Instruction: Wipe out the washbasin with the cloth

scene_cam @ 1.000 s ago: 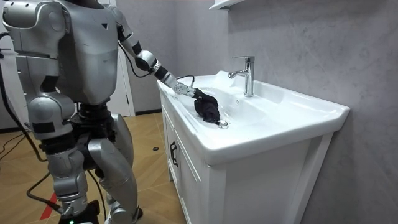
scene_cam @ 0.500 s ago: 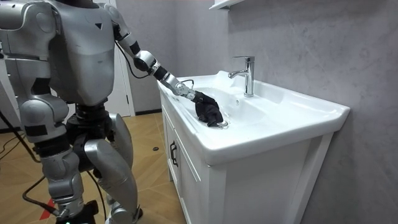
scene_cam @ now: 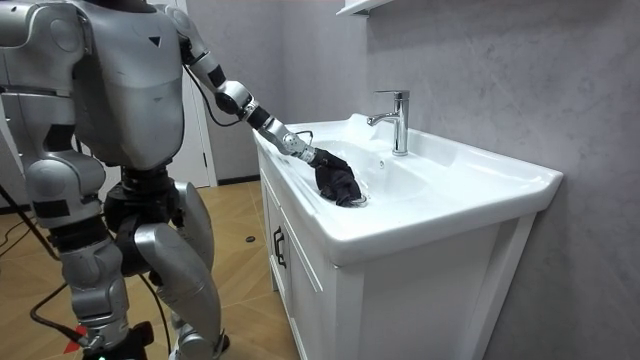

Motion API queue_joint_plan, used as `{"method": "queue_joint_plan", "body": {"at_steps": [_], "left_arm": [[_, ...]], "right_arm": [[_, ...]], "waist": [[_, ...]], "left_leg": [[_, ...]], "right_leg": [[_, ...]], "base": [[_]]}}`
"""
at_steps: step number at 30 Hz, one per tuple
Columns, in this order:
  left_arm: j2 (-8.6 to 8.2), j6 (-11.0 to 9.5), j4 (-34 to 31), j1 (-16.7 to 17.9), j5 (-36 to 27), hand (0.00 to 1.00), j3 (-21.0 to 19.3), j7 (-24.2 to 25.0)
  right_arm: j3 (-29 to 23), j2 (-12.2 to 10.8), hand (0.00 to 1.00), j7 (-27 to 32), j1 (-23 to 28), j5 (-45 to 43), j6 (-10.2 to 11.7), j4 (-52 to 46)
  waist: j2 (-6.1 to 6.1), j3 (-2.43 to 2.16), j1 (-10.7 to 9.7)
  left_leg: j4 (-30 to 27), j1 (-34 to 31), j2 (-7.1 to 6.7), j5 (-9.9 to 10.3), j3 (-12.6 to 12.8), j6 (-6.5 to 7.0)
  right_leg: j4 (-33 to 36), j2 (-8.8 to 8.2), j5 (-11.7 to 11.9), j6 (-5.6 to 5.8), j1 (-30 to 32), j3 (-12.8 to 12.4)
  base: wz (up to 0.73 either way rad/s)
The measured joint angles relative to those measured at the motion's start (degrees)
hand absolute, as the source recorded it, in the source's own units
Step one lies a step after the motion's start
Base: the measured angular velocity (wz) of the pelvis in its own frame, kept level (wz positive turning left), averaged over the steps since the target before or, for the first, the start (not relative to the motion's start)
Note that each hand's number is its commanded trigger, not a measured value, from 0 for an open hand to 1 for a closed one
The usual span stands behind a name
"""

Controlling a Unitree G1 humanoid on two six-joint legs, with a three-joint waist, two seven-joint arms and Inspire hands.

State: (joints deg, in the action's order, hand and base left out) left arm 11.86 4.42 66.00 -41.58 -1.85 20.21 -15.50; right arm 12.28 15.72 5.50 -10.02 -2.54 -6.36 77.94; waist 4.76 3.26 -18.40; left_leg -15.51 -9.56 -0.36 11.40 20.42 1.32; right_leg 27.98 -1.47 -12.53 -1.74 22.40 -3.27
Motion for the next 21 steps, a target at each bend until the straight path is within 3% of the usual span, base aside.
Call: {"method": "queue_joint_plan", "body": {"at_steps": [3, 5, 16, 21], "left_arm": [[-1.37, -0.1, 0.0, -1.3, -3.8, 1.0, 0.1, 0.1], [-1.43, -0.4, 0.0, -1.5, -4.7, 1.0, 0.1, 0.1], [-1.82, -0.6, -0.4, -2.1, -4.7, 1.0, 0.1, -0.6], [-2.49, 0.8, -3.9, -2.1, -4.2, 1.0, 0.0, -0.6]], "right_arm": [[0.6, 0.0, 0.0, 0.1, 0.1, 0.0, -0.2, 0.0], [0.9, 0.0, 0.0, 0.1, 0.0, 0.0, -0.7, 0.0], [1.6, -0.3, 0.0, -0.3, 0.0, 0.0, -1.3, 0.1], [1.5, -0.7, 0.0, -0.3, 0.5, 0.0, -1.3, 0.0]], "waist": [[-0.63, -0.37, -0.1], [-0.9, -0.5, -0.1], [-0.78, -0.57, -0.1], [-0.65, -0.62, -0.1]], "left_leg": [[0.0, -0.2, 0.13, 0.0, 0.1, 0.0], [-0.1, -0.2, 0.2, 0.0, 0.0, 0.0], [-0.1, -0.8, 0.77, 0.0, 1.2, 0.0], [-0.2, -0.8, 0.91, 0.0, 1.2, 0.0]], "right_leg": [[-0.4, 0.24, 0.5, 0.13, 0.1, -0.6], [-0.6, 0.59, 0.7, 0.1, 0.1, -0.8], [-1.3, 0.58, 1.4, -0.07, 0.5, -0.3], [-1.3, 0.65, 1.5, -0.21, 0.6, -0.1]], "base": [[-0.07], [-0.1], [-0.01], [-0.01]]}}
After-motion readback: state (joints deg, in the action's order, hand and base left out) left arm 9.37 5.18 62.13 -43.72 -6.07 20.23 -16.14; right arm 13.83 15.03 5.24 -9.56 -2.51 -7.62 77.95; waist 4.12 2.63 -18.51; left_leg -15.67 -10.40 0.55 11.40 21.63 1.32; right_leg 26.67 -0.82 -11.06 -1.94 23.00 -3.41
